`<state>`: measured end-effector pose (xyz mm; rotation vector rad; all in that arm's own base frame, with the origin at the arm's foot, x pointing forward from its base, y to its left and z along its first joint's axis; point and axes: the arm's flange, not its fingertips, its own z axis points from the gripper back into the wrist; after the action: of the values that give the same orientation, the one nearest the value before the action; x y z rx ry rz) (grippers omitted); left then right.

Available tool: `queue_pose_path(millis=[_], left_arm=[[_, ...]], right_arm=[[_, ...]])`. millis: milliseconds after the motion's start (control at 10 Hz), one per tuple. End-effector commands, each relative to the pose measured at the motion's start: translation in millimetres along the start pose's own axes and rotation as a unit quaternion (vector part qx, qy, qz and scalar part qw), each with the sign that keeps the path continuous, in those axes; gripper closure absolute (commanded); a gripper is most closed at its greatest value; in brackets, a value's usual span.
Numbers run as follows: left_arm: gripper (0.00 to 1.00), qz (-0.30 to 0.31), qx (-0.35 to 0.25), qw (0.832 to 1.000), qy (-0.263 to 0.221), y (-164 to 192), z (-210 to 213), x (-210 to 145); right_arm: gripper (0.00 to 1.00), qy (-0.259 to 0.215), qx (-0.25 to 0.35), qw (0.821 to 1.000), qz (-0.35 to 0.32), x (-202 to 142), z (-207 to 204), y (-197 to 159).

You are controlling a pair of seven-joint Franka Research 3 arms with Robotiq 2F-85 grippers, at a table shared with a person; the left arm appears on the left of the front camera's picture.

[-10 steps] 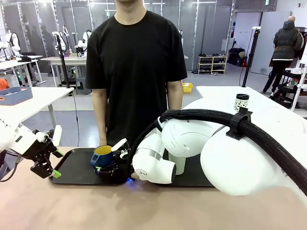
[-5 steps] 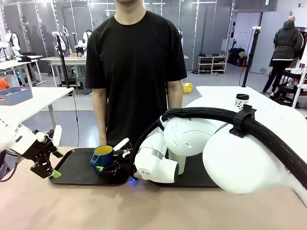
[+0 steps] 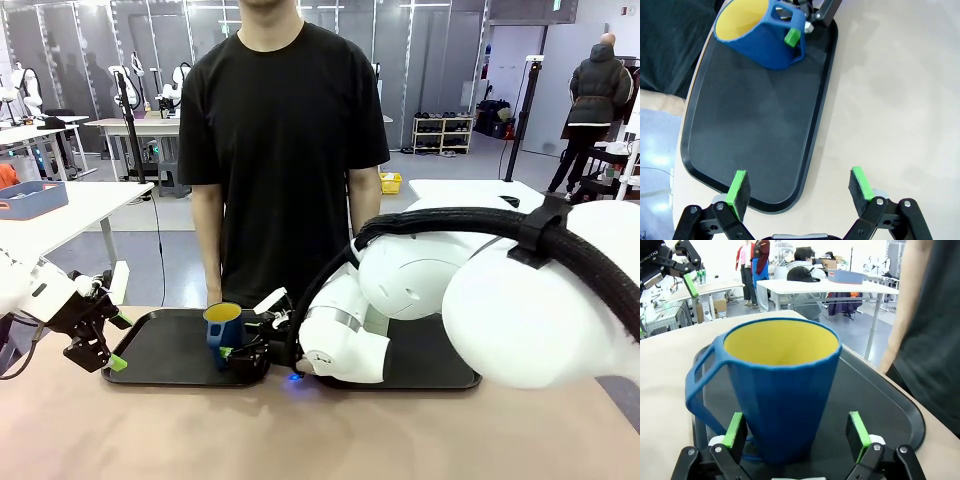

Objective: Sort and store the cups by type.
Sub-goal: Pick up the Handle plastic cup and place it into the empty Flat Tray.

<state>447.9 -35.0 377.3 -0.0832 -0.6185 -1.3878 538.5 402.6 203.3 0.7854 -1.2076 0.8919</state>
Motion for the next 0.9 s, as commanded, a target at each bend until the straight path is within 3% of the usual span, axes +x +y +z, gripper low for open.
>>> queue_pose_path(millis=[0, 400, 800], left_arm=[[0.0, -0.002, 0.011, 1.0, -0.006, -3.2, -0.2, -2.5], [0.0, -0.002, 0.011, 1.0, -0.006, -3.2, -0.2, -2.5], [0.0, -0.002, 0.011, 1.0, -0.006, -3.2, -0.2, -2.5]], right_arm=[[0.0, 0.001, -0.017, 1.0, 0.021, -17.0, 28.2, 41.8], [0.0, 0.008, 0.005, 1.0, 0.013, -11.3, 45.7, 39.4], [0.0, 0.014, -0.02, 1.0, 0.015, -12.7, 71.0, 40.7]])
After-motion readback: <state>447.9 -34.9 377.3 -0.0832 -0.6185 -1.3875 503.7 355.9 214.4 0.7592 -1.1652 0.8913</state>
